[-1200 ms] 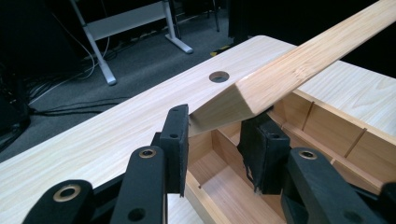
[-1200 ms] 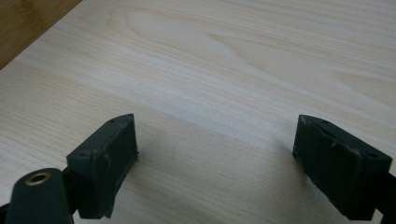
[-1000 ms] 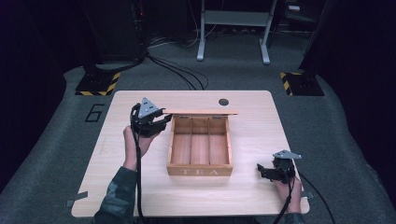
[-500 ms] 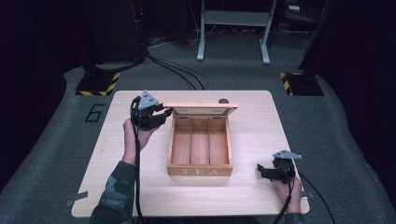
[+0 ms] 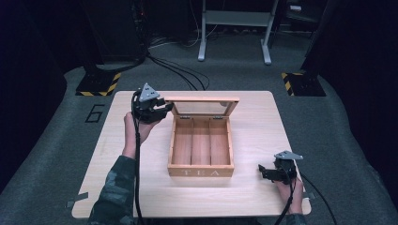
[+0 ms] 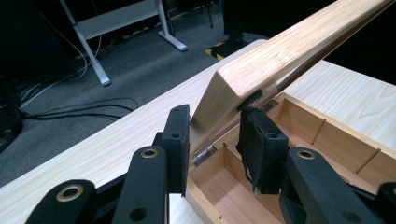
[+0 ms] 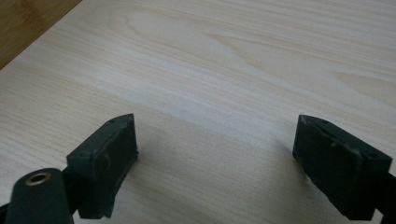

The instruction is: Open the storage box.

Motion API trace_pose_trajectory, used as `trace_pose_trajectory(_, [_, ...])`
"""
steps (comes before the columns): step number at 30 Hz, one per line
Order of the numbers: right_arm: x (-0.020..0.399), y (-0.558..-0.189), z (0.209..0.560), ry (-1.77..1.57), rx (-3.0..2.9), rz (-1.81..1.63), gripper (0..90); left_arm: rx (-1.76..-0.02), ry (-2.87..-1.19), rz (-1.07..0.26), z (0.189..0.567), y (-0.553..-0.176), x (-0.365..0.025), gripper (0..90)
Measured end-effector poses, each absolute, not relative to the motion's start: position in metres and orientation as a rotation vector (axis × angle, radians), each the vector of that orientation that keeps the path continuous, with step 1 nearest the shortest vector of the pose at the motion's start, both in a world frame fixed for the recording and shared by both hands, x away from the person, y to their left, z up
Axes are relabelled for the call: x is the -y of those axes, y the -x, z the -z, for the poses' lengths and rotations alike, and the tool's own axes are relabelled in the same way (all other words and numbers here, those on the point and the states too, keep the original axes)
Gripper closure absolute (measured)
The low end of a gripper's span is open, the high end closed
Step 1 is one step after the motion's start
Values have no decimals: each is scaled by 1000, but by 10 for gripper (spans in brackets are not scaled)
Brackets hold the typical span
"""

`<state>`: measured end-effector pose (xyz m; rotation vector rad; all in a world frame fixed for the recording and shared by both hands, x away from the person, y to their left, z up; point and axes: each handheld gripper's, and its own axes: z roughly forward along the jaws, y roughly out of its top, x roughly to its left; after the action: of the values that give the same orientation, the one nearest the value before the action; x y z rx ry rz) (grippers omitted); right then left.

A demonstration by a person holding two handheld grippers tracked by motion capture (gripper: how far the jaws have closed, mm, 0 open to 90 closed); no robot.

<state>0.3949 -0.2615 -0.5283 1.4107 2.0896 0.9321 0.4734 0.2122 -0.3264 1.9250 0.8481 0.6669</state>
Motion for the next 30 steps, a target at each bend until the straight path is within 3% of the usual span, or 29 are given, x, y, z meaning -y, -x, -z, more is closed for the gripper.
trace_pose_trajectory(30, [262,-395,528,-1410,-2089,-932,131,-858,-1923,-659,320,-487,-213,643])
